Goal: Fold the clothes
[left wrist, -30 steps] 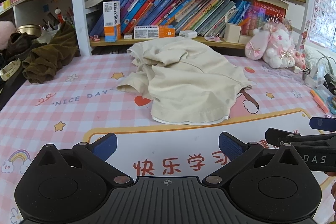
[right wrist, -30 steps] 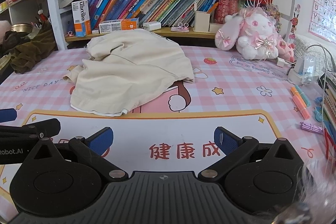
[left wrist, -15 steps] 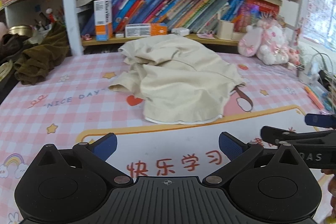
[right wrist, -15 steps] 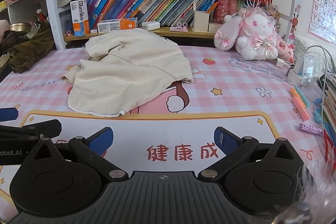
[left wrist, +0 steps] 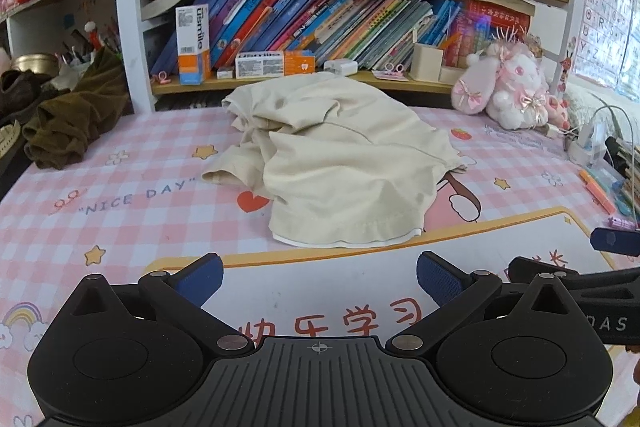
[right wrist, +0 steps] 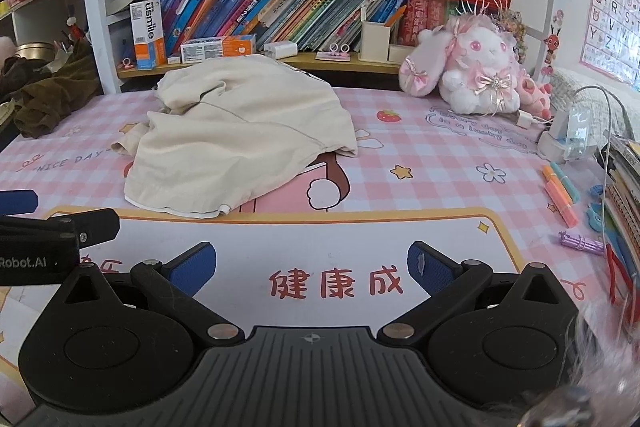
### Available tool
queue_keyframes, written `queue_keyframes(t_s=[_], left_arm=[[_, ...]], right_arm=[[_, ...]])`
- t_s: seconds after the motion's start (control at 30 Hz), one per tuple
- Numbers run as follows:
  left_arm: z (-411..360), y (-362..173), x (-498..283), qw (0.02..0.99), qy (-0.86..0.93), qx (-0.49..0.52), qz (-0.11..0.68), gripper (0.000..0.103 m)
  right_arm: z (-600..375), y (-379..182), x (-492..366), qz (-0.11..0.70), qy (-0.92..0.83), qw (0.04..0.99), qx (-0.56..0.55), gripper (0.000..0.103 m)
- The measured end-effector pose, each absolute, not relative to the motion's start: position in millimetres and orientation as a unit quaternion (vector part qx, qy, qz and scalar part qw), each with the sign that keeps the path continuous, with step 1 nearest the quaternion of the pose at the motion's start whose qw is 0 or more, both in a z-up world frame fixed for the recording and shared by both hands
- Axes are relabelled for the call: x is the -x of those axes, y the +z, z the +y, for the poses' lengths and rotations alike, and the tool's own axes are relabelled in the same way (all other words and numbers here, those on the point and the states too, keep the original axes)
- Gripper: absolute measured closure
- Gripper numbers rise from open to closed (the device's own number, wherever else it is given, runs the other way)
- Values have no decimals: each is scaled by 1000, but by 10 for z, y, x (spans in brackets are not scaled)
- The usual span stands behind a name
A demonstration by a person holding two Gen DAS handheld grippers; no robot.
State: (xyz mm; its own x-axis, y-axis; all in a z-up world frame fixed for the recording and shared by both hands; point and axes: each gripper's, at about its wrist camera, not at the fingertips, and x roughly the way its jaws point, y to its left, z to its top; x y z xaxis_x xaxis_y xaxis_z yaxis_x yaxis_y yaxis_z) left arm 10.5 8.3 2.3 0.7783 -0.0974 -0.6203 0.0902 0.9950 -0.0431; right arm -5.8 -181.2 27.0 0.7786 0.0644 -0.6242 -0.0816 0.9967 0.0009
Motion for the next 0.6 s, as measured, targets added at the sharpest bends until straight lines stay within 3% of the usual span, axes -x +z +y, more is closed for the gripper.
queue_keyframes(t_s=[0.6], left_arm=[[91,-88,-286,925,-59,-2,375,0]], right_arm=[[-1778,241,-53,329,54,943,12,1]])
